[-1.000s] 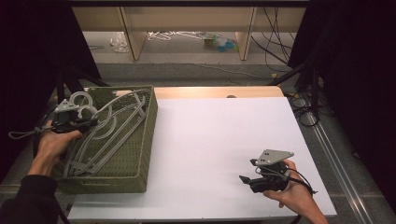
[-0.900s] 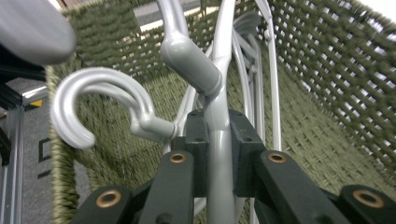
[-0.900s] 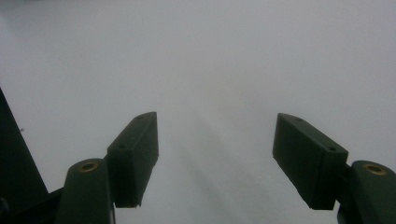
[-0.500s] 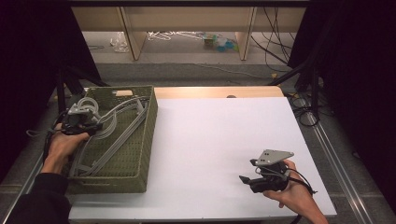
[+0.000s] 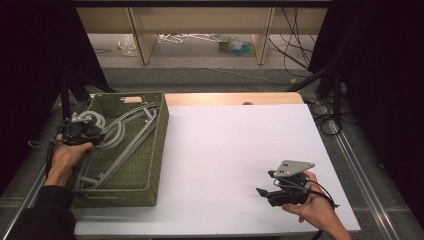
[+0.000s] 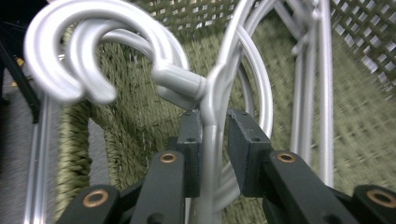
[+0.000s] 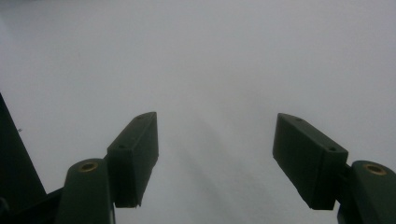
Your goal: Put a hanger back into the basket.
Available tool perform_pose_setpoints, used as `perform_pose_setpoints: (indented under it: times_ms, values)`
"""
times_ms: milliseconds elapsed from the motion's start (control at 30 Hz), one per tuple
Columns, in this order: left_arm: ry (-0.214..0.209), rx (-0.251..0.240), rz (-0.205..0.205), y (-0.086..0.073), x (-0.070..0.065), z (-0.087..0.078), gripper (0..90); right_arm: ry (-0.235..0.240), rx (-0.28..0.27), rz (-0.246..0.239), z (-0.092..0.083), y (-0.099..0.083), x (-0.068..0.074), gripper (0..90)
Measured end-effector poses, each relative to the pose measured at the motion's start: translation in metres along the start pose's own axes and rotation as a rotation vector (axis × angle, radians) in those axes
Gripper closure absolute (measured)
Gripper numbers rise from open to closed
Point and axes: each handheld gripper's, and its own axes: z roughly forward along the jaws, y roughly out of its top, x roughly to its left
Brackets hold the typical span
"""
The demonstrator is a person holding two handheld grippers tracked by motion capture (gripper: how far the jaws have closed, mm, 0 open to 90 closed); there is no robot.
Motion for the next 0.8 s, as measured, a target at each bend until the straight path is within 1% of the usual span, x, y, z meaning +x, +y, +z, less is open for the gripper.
perform_pose_setpoints:
  times_ms: [33, 67, 167, 200, 233, 267, 300, 367, 400, 433, 500, 533, 600, 633, 733, 800]
  values:
    - [0.007, -0.008, -0.005, 0.001, -0.001, -0.003, 71.2, 0.000, 0.001, 0.000, 0.000, 0.000, 0.000, 31.9]
    - [0.011, -0.029, -0.019, 0.001, -0.001, -0.006, 67.9, 0.002, 0.003, 0.001, 0.000, 0.000, 0.000, 31.9]
    - [-0.009, -0.081, -0.017, 0.004, -0.005, -0.017, 64.8, -0.002, -0.003, 0.006, 0.000, 0.000, 0.000, 31.7]
    - [-0.014, -0.082, 0.002, 0.005, -0.006, -0.021, 62.5, -0.002, -0.004, 0.008, -0.001, 0.000, 0.000, 31.6]
    - [-0.012, -0.078, 0.011, 0.005, -0.008, -0.026, 59.2, -0.003, -0.005, 0.007, -0.001, 0.000, 0.000, 31.5]
    - [-0.008, -0.092, -0.005, 0.006, -0.011, -0.029, 56.4, -0.003, -0.009, 0.007, 0.000, 0.000, 0.000, 31.3]
    - [-0.006, -0.120, -0.030, 0.007, -0.015, -0.031, 53.3, -0.002, -0.009, 0.013, 0.000, 0.000, 0.000, 30.7]
    - [-0.030, -0.142, -0.037, 0.008, -0.019, -0.039, 48.1, -0.012, -0.023, 0.010, 0.000, 0.000, -0.001, 29.9]
    - [-0.033, -0.158, -0.046, 0.008, -0.022, -0.042, 46.6, -0.007, -0.020, 0.016, -0.001, 0.000, -0.001, 29.6]
    - [-0.036, -0.168, -0.041, 0.008, -0.024, -0.047, 44.6, -0.006, -0.026, 0.027, -0.001, 0.000, -0.001, 29.3]
    - [-0.050, -0.200, -0.054, 0.008, -0.028, -0.055, 41.6, -0.012, -0.035, 0.033, -0.001, 0.000, -0.003, 28.8]
    - [-0.053, -0.214, -0.053, 0.007, -0.031, -0.059, 40.4, -0.020, -0.042, 0.030, -0.001, -0.001, -0.004, 28.6]
    - [-0.068, -0.233, -0.050, 0.005, -0.039, -0.067, 38.7, -0.013, -0.049, 0.044, -0.001, -0.001, -0.004, 28.5]
    - [-0.084, -0.246, -0.047, 0.004, -0.044, -0.071, 37.8, -0.016, -0.051, 0.051, -0.001, -0.001, -0.004, 28.2]
    - [-0.125, -0.273, -0.020, 0.001, -0.063, -0.082, 35.0, -0.012, -0.059, 0.055, 0.000, -0.001, -0.004, 27.7]
    - [-0.172, -0.293, -0.014, 0.000, -0.076, -0.088, 32.4, -0.009, -0.066, 0.056, 0.000, -0.001, -0.003, 27.4]
